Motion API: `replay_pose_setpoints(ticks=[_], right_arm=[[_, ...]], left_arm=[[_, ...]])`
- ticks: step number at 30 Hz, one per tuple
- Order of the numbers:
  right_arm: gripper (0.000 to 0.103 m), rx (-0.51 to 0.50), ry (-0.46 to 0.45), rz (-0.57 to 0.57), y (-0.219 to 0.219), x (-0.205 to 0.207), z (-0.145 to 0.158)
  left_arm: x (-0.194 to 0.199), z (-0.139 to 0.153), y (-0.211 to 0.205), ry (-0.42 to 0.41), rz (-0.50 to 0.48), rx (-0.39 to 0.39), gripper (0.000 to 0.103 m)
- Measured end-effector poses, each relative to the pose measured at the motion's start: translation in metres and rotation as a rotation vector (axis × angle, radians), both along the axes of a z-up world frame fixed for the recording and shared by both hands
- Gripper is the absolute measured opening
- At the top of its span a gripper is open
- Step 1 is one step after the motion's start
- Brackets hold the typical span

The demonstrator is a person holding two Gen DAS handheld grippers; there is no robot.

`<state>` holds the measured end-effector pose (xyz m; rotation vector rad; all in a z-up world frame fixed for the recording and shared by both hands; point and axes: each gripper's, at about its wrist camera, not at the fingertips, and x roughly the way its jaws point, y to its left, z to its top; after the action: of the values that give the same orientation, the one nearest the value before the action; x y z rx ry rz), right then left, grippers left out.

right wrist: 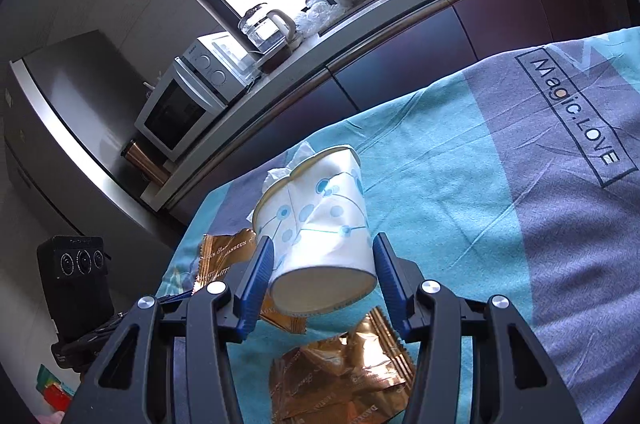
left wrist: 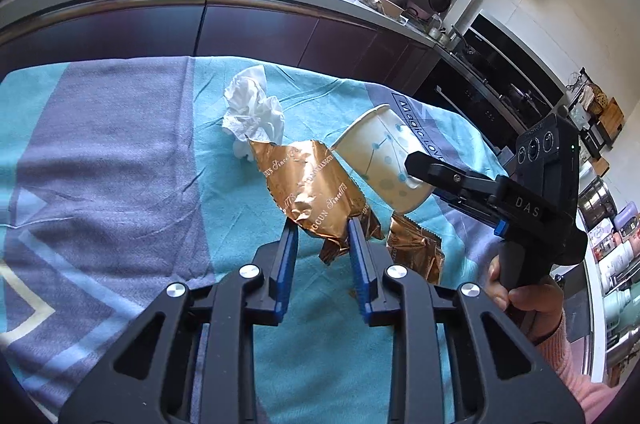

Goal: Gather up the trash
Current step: 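Grasp the gold snack wrapper with the left tool while the right tool grasps the paper cup, then lift the gold wrapper and paper cup with both tools toward the teal bin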

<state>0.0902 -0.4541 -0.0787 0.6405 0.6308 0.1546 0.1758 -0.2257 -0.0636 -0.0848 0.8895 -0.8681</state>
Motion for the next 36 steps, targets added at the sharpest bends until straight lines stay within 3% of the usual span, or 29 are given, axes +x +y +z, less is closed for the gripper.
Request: replay_pose_setpoints(ticks=[13,36], right_arm=[[0.049,0.014,-0.067,0.093,0.055,-0.01,0.024],[0.049,0.04,-0.085,0.294,0.172,-0.007,0.031]], left_arm=[[-0.029,0.026,0.083,-0.109,0.09,0.012,0.026],[-0.077,0.034,0.225,-0.176,0.301,0.059,0.026]])
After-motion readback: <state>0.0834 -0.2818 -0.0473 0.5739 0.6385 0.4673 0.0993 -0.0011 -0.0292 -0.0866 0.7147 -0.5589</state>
